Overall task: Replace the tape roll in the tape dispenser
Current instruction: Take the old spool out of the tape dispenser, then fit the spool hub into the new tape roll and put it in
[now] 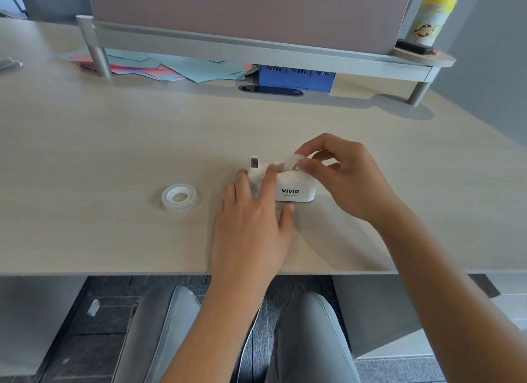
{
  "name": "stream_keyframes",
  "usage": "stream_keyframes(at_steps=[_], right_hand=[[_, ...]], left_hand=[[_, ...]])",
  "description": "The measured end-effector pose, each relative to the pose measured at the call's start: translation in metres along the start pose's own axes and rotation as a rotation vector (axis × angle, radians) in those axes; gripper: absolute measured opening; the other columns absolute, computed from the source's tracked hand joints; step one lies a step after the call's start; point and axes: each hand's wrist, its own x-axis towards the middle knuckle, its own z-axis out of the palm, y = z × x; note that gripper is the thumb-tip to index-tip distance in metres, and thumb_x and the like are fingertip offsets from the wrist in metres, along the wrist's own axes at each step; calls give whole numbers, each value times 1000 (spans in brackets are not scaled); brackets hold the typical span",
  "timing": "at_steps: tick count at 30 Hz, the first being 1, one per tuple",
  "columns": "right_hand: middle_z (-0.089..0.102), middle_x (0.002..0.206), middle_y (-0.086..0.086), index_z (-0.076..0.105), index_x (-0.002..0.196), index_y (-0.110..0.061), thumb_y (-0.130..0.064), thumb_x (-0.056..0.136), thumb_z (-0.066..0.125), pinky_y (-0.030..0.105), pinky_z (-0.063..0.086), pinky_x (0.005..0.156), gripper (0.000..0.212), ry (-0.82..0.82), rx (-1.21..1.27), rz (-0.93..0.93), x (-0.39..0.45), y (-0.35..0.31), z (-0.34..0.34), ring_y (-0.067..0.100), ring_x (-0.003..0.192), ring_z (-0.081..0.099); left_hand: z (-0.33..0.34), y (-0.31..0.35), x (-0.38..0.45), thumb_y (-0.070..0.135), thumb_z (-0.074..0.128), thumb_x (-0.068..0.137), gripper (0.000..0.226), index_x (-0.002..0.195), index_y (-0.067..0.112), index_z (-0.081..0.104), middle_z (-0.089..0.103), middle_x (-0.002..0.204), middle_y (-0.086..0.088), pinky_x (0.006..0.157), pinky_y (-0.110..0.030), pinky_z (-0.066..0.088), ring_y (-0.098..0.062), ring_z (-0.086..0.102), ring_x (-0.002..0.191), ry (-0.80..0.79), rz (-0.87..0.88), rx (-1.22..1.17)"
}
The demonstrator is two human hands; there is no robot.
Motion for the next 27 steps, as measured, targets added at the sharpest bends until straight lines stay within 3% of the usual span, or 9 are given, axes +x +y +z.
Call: stream_keyframes(at_steps=[5, 8, 12, 14, 17, 19, 24, 27], right_hand=[[80, 105, 4, 75, 103, -7, -11, 99, 69, 36, 60, 84, 8, 178, 229, 37, -4, 7, 8, 24, 96, 73], [81, 98, -1, 77, 103, -9, -14, 99, 70, 31, 60, 79, 9, 235, 324, 97, -6, 2, -3, 15, 88, 74], [81, 94, -1, 80, 102, -9, -15, 98, 71, 28, 59, 79, 11, 241, 437, 191, -21, -9, -18, 9, 85, 72], [81, 93, 2, 80, 101, -8, -15, 96, 72, 32, 58, 83, 12, 211, 508, 233, -34, -16, -18, 12, 85, 72], [81, 94, 6, 81, 97, -11, -17, 93, 74, 34, 56, 82, 10, 172, 591, 294, -54, -25, -13, 16, 87, 71], [80, 92, 6, 82, 93, -14, -17, 91, 75, 33, 54, 80, 8, 146, 642, 325, -68, -30, -8, 18, 88, 70], [81, 89, 8, 84, 95, -12, -17, 90, 76, 32, 54, 77, 11, 128, 676, 381, -87, -37, 5, 13, 83, 69], [82, 96, 17, 86, 100, -13, -18, 89, 78, 34, 58, 81, 14, 103, 654, 393, -90, -39, 9, 15, 85, 71]], left_hand=[[-3, 2, -1, 49, 51, 98, 65, 158, 31, 35, 44, 156, -18, 107, -47, 42, -39, 47, 136, -12, -1, 5], [-7, 2, -8, 42, 57, 97, 62, 156, 33, 40, 37, 164, -20, 111, -51, 43, -40, 39, 146, 69, -4, -103], [-11, 6, -17, 16, 72, 92, 44, 135, 8, 66, 60, 138, -17, 111, -32, 44, -34, 55, 130, 418, 100, -453], [-16, 14, -17, 15, 73, 90, 36, 126, 8, 70, 68, 124, -10, 101, -31, 50, -27, 64, 115, 467, 52, -651], [-31, 28, -17, 23, 76, 90, 25, 115, 20, 76, 77, 106, 8, 84, -23, 55, -9, 72, 96, 264, -152, -1029], [-35, 32, -21, 23, 78, 90, 19, 109, 22, 80, 82, 96, 9, 80, -18, 55, -5, 75, 89, 126, -239, -1199], [-29, 26, -32, 19, 81, 88, 7, 94, 22, 84, 84, 84, 3, 79, -28, 59, -12, 77, 79, 58, -327, -1268], [-30, 22, -35, 16, 82, 86, 6, 90, 19, 84, 84, 81, -4, 74, -25, 59, -13, 74, 73, 73, -409, -1322]])
